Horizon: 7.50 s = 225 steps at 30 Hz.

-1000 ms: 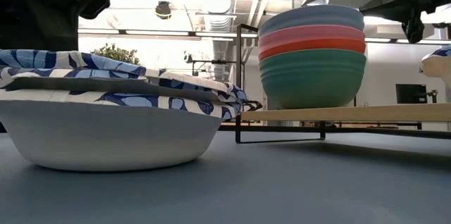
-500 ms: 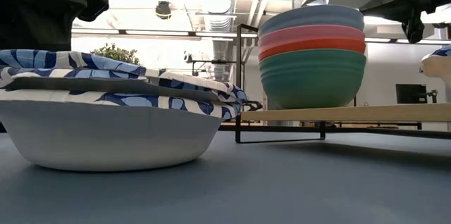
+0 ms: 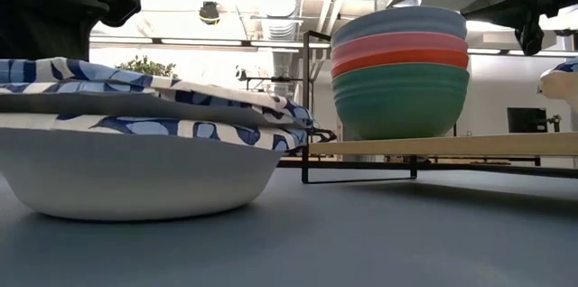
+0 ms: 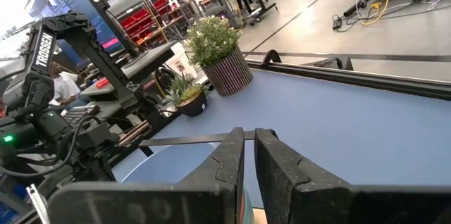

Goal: Place and stack bowls onto a shelf
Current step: Stack the white bowl on top of the white bowl on the shelf

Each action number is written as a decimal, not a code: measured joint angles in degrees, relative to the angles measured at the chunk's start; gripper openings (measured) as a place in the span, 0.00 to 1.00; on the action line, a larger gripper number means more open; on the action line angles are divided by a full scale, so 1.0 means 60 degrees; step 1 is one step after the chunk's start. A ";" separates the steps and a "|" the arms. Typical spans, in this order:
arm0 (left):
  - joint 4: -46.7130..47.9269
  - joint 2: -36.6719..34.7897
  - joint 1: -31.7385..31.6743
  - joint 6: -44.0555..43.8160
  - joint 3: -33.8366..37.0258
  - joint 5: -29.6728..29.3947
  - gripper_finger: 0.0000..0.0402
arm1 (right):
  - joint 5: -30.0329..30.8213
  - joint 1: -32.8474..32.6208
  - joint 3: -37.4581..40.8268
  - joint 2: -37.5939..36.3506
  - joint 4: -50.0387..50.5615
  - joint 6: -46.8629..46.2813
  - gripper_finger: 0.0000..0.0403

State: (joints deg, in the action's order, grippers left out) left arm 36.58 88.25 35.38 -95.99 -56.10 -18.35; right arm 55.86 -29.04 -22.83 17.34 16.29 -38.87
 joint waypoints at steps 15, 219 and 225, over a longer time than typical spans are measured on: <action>-0.0289 -0.0022 0.0000 0.2253 -0.0437 0.0173 0.19 | 0.0000 -0.0001 0.0000 0.0000 0.0002 -0.0011 0.16; -0.4328 0.3305 -0.2226 0.5713 -0.6827 -0.0712 0.00 | -0.0825 0.1054 -0.0004 -0.0004 0.2790 -0.1297 0.16; -0.3952 0.3304 -0.2226 0.5677 -0.6823 -0.0849 0.00 | -0.0820 0.1054 -0.0004 -0.0001 0.2790 -0.1293 0.16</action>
State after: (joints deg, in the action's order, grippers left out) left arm 12.86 108.07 22.02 -61.93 -97.03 -23.44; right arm 50.94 -22.72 -22.85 17.34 33.04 -46.63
